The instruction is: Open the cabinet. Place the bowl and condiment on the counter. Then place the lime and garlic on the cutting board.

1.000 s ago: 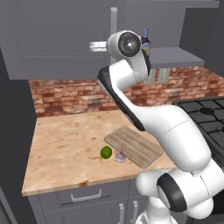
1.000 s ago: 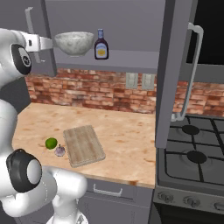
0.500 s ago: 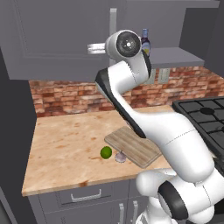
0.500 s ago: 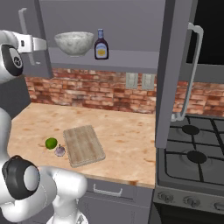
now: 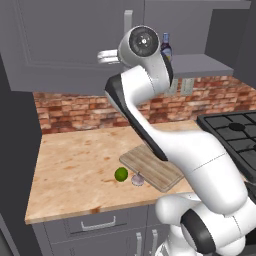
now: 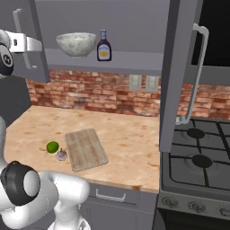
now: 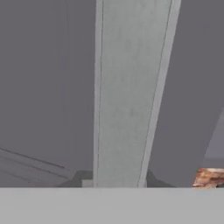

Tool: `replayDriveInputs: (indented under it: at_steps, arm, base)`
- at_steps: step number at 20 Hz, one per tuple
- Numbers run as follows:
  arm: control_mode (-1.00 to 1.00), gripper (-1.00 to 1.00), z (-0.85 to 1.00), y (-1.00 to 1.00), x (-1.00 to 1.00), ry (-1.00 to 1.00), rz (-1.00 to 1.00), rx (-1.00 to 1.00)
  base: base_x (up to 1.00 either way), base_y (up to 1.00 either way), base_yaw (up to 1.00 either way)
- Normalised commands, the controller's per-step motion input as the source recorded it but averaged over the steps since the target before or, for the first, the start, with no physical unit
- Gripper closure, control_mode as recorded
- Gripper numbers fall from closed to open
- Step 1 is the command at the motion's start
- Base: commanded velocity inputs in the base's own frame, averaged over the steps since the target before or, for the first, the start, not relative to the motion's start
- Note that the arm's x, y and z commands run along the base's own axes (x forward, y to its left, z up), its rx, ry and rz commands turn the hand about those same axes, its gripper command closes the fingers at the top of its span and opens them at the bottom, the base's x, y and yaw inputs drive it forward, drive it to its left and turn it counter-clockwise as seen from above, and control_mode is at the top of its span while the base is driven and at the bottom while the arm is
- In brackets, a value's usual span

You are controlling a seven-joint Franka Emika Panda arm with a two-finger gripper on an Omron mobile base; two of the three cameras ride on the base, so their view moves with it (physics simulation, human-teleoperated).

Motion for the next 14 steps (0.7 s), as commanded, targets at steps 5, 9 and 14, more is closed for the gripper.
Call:
replayDriveInputs:
  at_steps: [5,9,14]
  arm:
    - [-1.0,1.0,-0.21,0.37,-0.29,0.11,-0.02,-0.07]
    - [-1.0,1.0,-0.33,0.38,-0.28,0.01,0.0,-0.07]
    - [-1.0,1.0,-0.3,0.41,-0.24,0.0,0.0,-0.02]
  base:
    - [0.0,0.0,0.0]
    - [0.0,0.0,0.0]
    - [0.0,0.0,0.0]
